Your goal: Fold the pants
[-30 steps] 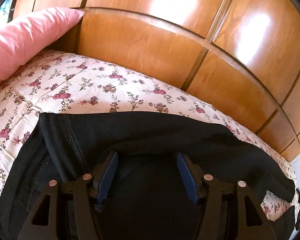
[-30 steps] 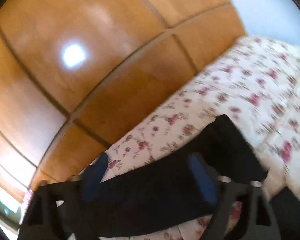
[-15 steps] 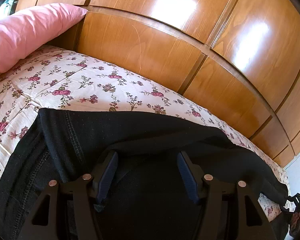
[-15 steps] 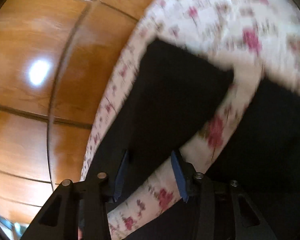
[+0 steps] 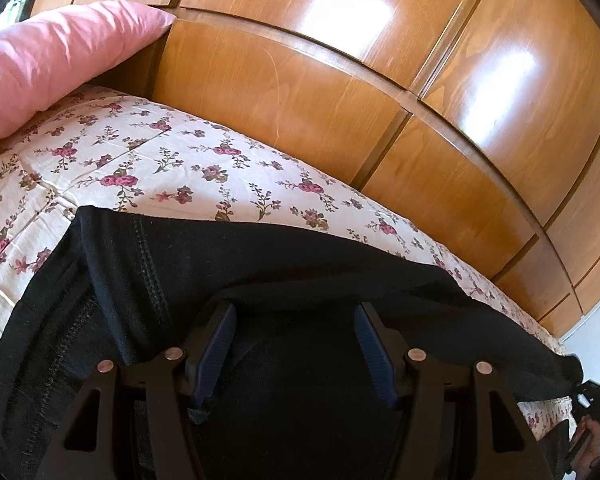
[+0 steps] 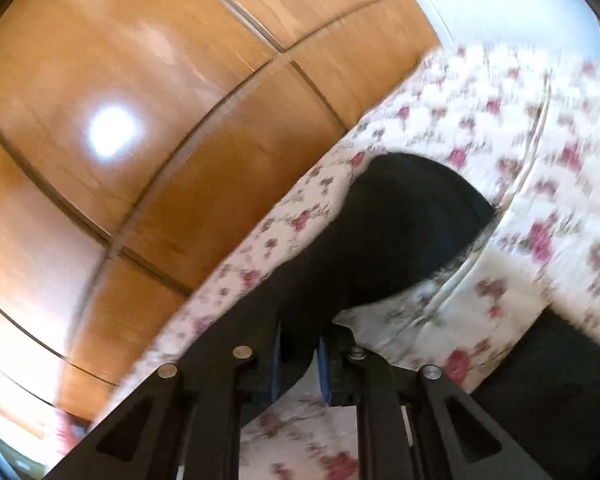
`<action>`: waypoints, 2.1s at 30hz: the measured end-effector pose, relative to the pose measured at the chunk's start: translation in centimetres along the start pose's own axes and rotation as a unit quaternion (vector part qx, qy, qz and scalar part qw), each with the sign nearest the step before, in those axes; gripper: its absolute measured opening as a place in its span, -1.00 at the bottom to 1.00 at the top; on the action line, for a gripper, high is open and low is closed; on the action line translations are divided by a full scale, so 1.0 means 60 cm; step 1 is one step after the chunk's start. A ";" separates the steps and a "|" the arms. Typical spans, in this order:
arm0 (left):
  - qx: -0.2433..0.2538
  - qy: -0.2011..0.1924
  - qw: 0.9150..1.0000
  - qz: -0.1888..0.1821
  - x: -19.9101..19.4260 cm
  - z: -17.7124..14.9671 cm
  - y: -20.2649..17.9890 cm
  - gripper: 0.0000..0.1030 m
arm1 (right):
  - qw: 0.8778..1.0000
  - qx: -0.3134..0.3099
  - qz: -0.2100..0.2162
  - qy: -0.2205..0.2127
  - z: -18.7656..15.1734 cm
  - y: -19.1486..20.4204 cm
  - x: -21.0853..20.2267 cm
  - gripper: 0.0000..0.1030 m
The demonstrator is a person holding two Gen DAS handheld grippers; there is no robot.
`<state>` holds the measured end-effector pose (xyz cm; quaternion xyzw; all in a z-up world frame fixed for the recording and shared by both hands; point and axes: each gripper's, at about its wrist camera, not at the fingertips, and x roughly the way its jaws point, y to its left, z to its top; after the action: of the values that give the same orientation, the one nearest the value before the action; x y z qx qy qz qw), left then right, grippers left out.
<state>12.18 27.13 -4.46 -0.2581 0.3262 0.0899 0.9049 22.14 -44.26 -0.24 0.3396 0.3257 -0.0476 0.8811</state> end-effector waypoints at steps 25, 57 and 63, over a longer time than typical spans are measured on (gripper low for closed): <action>0.101 0.057 0.993 -0.032 -0.048 0.124 0.014 0.35 | 1.000 0.004 -0.018 0.007 -0.045 -0.025 0.032 -0.68; 0.188 -0.007 0.930 0.315 0.082 0.181 -0.006 0.27 | 1.000 0.006 -0.005 0.002 -0.048 -0.030 0.037 -0.66; 0.007 -0.030 0.939 0.343 0.011 0.205 0.085 0.26 | 1.000 0.011 0.003 0.001 -0.049 -0.034 0.036 -0.64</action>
<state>17.69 37.94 1.05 -0.1219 0.3682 0.4000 0.8304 21.63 -43.67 -4.32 0.3506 0.3246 -0.0484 0.8771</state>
